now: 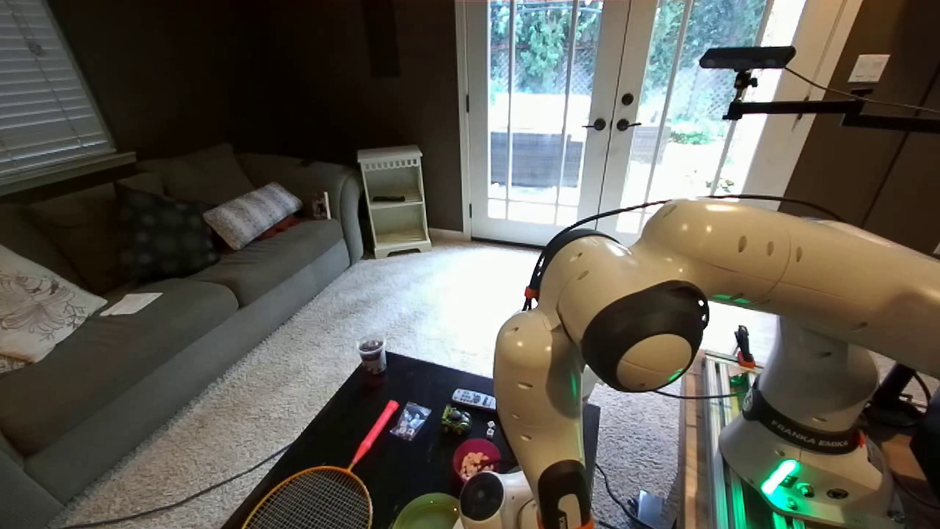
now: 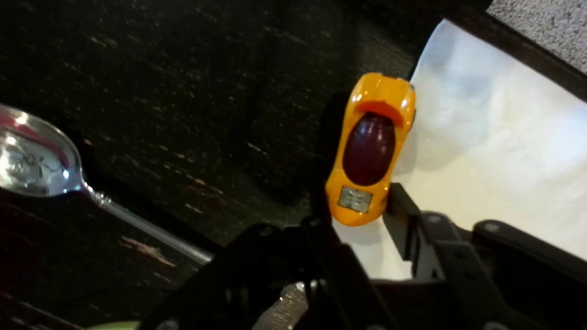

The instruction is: Turn the orange object to the left

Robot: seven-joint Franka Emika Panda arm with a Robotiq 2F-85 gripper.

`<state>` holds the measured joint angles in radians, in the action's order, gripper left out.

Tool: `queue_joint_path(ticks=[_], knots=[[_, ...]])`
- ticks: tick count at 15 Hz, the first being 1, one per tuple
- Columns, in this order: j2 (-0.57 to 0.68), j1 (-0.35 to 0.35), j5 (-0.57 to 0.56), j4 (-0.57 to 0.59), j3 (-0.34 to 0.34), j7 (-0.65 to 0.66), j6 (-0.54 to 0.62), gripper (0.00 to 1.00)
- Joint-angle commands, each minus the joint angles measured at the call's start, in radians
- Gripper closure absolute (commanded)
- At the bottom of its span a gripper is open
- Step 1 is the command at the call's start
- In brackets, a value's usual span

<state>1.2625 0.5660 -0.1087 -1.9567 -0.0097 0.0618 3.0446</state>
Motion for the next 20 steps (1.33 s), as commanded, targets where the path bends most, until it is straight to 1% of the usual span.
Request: queue_joint_path(ticks=[1, 2, 3, 4, 8, 9, 12, 13, 16, 20], knots=[[-0.037, 0.04, -0.058, -0.046, -0.03, -0.059, 0.06, 0.9], [-0.04, 0.039, -0.064, -0.048, -0.029, -0.074, 0.061, 0.9], [-0.008, 0.017, -0.034, -0.003, -0.012, -0.052, 0.031, 0.9], [-0.009, 0.019, -0.035, -0.003, -0.012, -0.055, 0.033, 0.65], [-0.007, 0.016, -0.034, -0.002, -0.012, -0.055, 0.033, 0.65], [-0.007, 0.015, -0.034, -0.002, -0.012, -0.055, 0.033, 0.9], [-0.028, 0.086, -0.083, -0.012, -0.07, -0.101, 0.015, 0.9], [-0.031, 0.099, -0.103, -0.014, -0.081, -0.126, 0.009, 0.9], [-0.028, 0.126, -0.166, -0.021, -0.106, -0.194, 0.047, 0.9], [-0.033, 0.161, -0.241, -0.031, -0.136, -0.268, 0.064, 0.9]])
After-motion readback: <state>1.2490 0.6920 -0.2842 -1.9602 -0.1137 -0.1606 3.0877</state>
